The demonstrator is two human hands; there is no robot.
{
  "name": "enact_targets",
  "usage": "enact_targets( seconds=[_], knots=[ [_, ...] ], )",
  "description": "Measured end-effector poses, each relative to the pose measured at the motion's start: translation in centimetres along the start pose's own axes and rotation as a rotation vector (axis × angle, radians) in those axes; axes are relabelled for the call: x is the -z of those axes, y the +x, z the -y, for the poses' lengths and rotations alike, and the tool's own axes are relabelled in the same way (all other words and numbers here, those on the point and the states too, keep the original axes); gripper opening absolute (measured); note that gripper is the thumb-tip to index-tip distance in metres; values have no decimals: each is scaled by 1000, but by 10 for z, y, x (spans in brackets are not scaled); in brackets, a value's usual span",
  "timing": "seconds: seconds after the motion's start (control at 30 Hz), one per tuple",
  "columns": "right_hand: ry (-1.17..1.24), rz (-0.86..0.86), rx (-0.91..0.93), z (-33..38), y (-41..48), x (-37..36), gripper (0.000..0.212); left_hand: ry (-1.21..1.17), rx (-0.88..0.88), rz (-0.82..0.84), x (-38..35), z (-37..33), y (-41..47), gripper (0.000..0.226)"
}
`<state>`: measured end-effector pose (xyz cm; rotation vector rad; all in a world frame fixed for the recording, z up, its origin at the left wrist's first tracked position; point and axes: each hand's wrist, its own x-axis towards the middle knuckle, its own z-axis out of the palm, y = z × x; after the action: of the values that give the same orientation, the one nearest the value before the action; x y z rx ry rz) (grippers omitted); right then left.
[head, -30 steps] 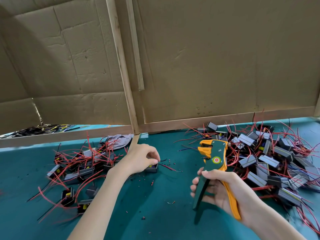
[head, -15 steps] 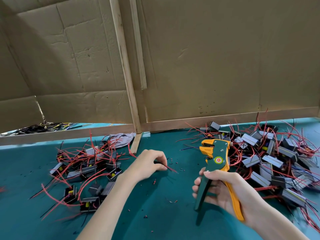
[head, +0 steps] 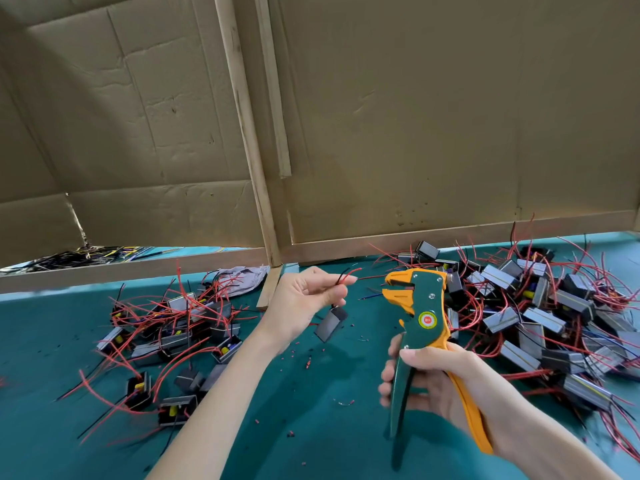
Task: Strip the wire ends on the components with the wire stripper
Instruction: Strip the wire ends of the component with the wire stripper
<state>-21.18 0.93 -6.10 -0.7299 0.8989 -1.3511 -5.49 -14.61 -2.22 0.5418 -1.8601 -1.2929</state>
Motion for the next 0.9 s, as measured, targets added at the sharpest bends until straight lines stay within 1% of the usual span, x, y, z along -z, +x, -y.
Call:
enact_targets(
  seconds=[0.07, 0.1, 0.2, 0.27, 0.33, 0.47, 0.6, 0.7, 0.8, 0.9],
  knots=[
    [-3, 42, 15, 0, -1, 0, 32, -8, -14, -2, -3, -7, -1, 20],
    [-5, 60, 23, 0, -1, 0, 33, -8, -18, -4, -5, -10, -1, 18],
    [-10, 86, 40, 1, -2, 0, 47, -57, -28, -22, -7, -19, -2, 20],
    [-13, 90, 51, 2, -2, 0, 50, -94, -23, -14, -8, -24, -3, 17],
    [-14, 97, 52, 3, -2, -1, 50, -110, -17, 16, -9, -27, -4, 13],
    [-20, 122, 53, 4, -3, -2, 49, -46, -23, 71, -8, -31, -7, 11],
    [-28, 141, 61, 8, -5, -5, 49, -76, 5, 44, -8, -37, -8, 8],
    [-48, 163, 69, 11, -8, -9, 41, -110, 37, 52, -9, -40, -10, 5],
    [-75, 185, 80, 11, -10, -12, 29, -108, 55, 81, -10, -41, -11, 12],
    [-97, 192, 88, 9, -12, -13, 26, -110, 81, 130, -10, -42, -12, 16]
  ],
)
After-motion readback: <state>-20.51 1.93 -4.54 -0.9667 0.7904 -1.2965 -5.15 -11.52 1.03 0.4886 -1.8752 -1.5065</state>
